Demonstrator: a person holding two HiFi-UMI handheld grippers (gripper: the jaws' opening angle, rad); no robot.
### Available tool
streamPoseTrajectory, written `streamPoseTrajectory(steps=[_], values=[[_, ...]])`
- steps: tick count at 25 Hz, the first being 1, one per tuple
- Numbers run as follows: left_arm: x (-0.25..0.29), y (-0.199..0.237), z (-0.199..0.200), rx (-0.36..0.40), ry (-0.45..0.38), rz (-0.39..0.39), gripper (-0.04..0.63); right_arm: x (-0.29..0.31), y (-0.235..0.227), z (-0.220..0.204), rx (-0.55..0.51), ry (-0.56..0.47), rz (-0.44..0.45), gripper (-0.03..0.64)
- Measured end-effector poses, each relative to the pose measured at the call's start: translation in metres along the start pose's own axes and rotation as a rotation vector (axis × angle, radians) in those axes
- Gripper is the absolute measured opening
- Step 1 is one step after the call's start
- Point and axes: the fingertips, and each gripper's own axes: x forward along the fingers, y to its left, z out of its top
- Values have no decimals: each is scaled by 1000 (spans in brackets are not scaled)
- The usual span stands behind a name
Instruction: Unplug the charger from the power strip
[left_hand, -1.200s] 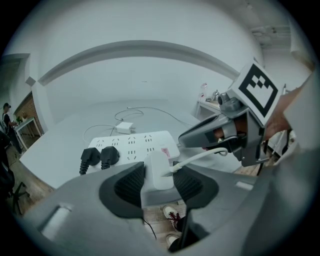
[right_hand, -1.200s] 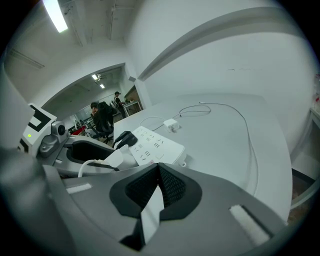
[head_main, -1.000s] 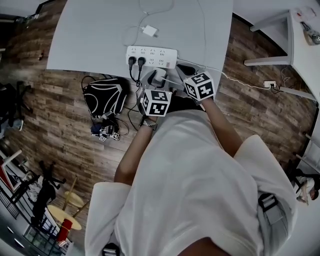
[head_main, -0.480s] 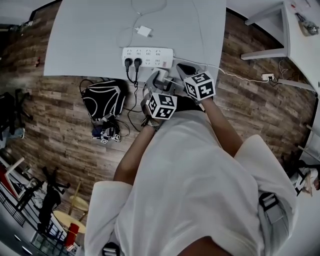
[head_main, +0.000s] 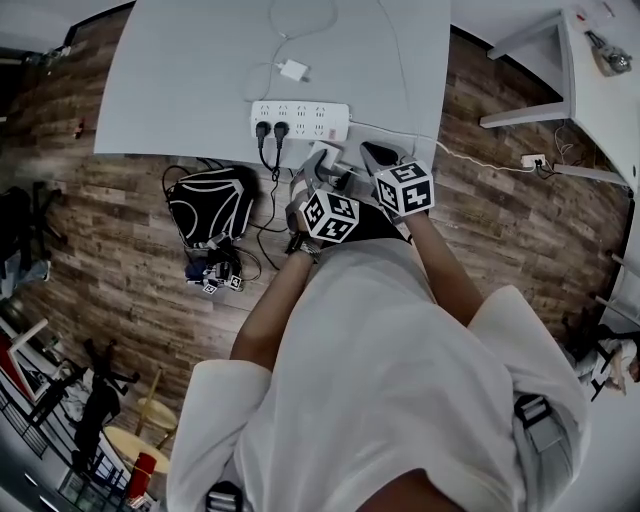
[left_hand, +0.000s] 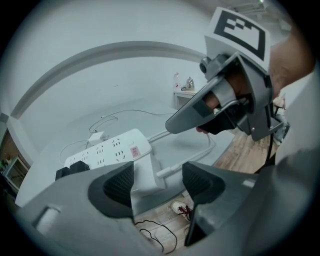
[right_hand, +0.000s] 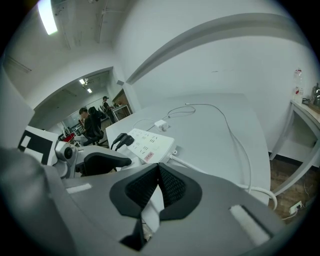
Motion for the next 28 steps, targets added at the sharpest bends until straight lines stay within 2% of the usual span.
streamPoseTrajectory(steps=[4, 6, 8, 11, 13, 19, 28], values=[[-4, 3, 2, -53, 9, -62, 305, -17, 2, 0, 24, -15, -7, 5], [-5, 3, 2, -49, 18, -88, 310, -24, 2, -1, 39, -24, -14, 5], [-5, -1, 0, -4, 46, -111, 311, -31, 2, -4, 54, -33, -24, 4], [-1, -11, -8, 138, 131, -146, 313, -40, 1, -9, 77, -46, -42, 4], [3, -16, -10, 163, 154, -162, 313, -45, -1, -11, 90, -56, -58, 5], [-1, -15, -6, 53, 84, -165, 318, -65, -4, -18, 93, -80, -93, 4], [-38, 9, 13, -119, -64, -97, 316, -91, 4, -17, 110, -153, -131, 3]])
